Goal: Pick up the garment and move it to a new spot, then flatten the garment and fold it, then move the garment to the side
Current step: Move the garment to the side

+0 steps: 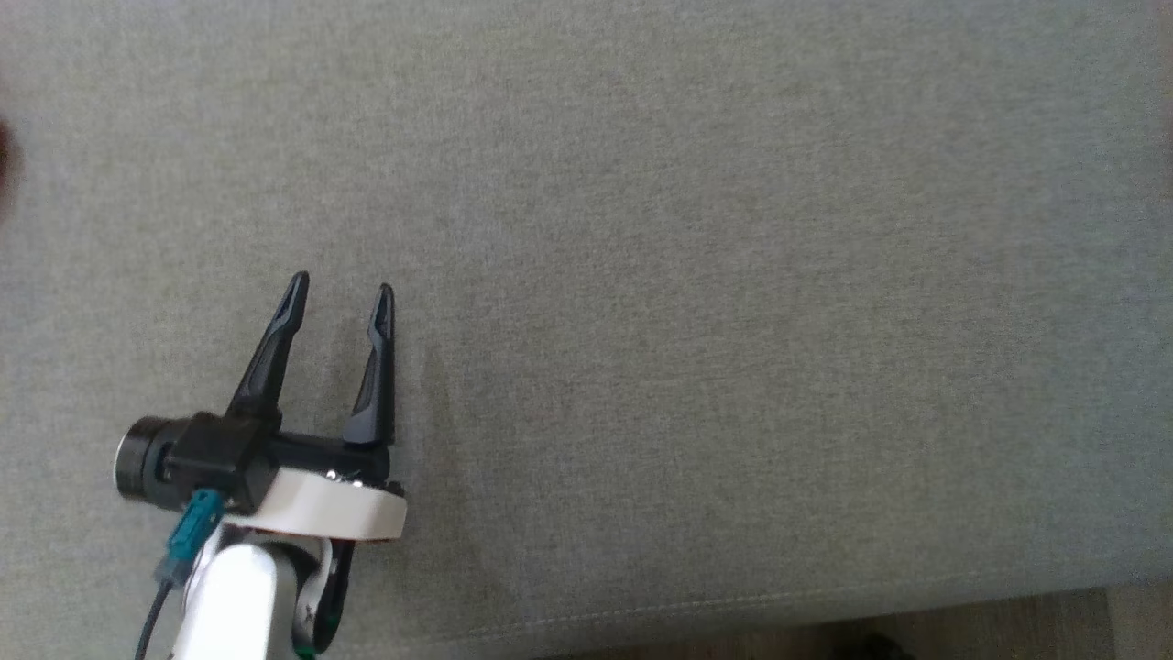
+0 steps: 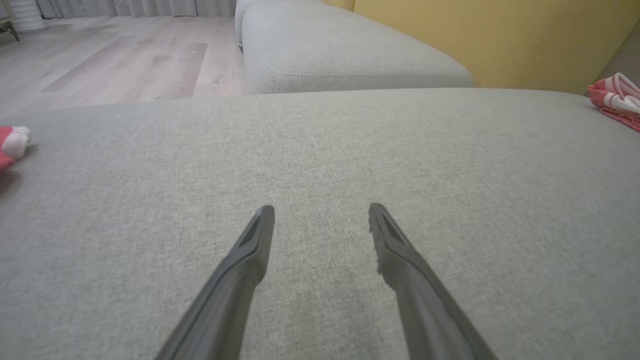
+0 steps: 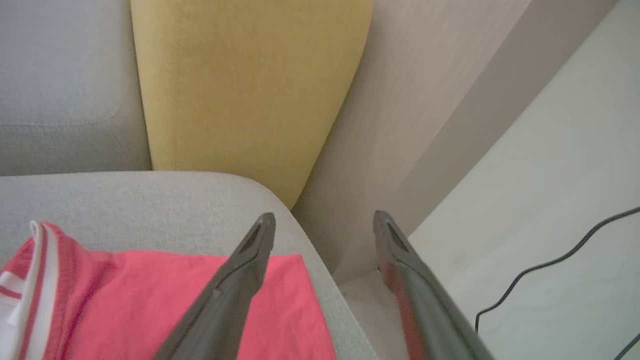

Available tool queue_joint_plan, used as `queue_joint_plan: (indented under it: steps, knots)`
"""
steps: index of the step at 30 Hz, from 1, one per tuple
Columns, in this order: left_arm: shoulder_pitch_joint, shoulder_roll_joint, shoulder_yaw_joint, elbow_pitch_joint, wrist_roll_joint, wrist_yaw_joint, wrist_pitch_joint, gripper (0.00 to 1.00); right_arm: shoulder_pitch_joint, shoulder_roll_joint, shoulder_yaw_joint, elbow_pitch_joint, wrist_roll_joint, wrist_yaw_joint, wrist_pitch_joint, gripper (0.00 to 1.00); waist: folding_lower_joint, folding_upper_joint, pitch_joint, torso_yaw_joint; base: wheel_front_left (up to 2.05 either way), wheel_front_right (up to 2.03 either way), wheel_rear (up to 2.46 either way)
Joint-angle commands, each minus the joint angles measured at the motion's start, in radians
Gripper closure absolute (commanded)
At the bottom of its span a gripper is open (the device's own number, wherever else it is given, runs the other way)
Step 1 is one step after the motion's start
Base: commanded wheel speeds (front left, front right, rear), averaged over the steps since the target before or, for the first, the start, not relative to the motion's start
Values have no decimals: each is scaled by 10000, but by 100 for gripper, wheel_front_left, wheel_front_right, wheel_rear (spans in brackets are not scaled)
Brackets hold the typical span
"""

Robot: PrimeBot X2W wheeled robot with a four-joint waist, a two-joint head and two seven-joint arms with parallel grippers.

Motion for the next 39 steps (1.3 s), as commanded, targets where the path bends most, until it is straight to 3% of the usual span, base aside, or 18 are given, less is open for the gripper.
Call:
queue_joint_plan:
  steps: [1,6,11,18,26,39]
  knots:
    - [-8,90,301,-272,-55,79,-120,0,62,-53,43,-435,-173,-7,-220,0,0,0,-306,-79,0,0,0]
    - [130,28,393,32,-260,109,-120,0,515,853,370,-832,-356,-7,-1409,0,0,0,-1178,-212,0,0,0]
    - [381,-31,579,408,-484,141,-120,0,1519,1865,1450,-1564,554,-7,-1928,0,0,0,-2237,-269,0,0,0]
    - [662,-112,553,1070,-601,141,-120,0,4732,2723,3078,-4368,2239,-7,-2011,0,0,0,-3409,138,0,0,0]
    - [1130,-157,701,1639,-701,199,-120,0,8785,4181,4786,-7406,3416,-7,-1431,0,0,0,-4350,548,0,0,0]
    - [1684,-177,868,2152,-666,107,-120,0,10684,4516,5662,-6687,4030,-7,-1964,0,0,0,-4980,1024,0,0,0]
